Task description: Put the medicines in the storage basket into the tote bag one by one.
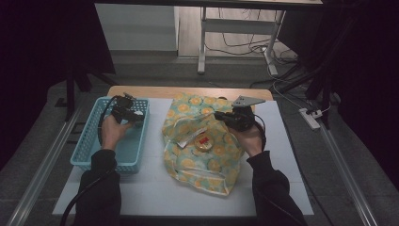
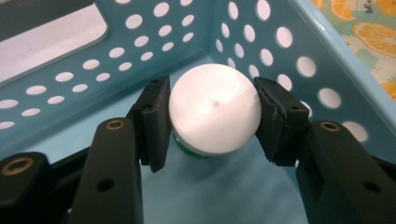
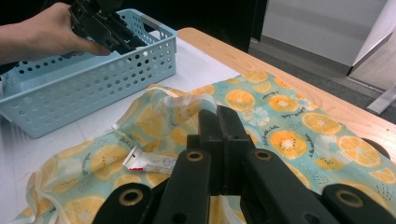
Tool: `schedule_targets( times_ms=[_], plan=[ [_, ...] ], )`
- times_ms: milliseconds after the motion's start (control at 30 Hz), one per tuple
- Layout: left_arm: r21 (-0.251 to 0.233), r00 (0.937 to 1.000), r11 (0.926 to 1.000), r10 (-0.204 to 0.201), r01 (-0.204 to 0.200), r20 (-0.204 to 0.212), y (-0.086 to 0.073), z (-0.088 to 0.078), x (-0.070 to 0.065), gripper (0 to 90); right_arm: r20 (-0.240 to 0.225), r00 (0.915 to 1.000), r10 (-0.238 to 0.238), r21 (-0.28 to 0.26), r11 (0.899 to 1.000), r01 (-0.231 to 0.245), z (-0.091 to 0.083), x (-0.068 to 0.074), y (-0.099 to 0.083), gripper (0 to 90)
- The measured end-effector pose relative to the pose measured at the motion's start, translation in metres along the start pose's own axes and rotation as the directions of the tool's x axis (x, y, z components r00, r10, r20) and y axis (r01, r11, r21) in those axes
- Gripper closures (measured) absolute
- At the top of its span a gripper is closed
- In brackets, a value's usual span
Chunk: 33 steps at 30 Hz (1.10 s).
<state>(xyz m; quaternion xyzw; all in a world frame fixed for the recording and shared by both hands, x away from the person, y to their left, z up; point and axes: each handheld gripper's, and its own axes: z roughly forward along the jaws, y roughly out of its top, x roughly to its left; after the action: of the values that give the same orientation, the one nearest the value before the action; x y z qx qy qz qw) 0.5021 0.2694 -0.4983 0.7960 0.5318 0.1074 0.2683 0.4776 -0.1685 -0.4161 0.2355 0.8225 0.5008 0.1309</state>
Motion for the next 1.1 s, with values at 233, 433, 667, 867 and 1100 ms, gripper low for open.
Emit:
schedule_targets(
  times_ms=[233,433,667,867,1100],
  plan=[
    [0.007,0.9999,0.9999,-0.012,0.012,-0.007,0.0,-0.006,0.0,50.4,-0.001,1.0,-0.003,0.002,1.0,0.003,0.001,0.001,0.0,90.0],
    [0.001,0.9998,1.0,-0.005,0.005,-0.02,0.003,-0.019,-0.003,50.4,0.002,1.0,0.0,0.001,1.0,0.0,0.0,0.0,0.0,90.0],
    [-0.028,0.9997,0.9995,0.013,-0.014,-0.02,0.003,-0.036,-0.009,50.5,0.001,1.0,0.0,0.001,1.0,0.0,0.001,0.001,0.0,90.0],
    [-0.051,0.9997,0.9984,0.025,-0.025,-0.008,0.002,-0.053,-0.015,50.5,0.002,1.0,0.001,0.001,1.0,-0.002,0.001,0.0,0.0,90.0],
    [-0.088,0.9995,0.9958,0.028,-0.027,0.017,0.003,-0.074,-0.023,50.5,0.0,1.0,-0.001,-0.004,1.0,0.001,0.0,0.001,0.0,90.0]
  ],
)
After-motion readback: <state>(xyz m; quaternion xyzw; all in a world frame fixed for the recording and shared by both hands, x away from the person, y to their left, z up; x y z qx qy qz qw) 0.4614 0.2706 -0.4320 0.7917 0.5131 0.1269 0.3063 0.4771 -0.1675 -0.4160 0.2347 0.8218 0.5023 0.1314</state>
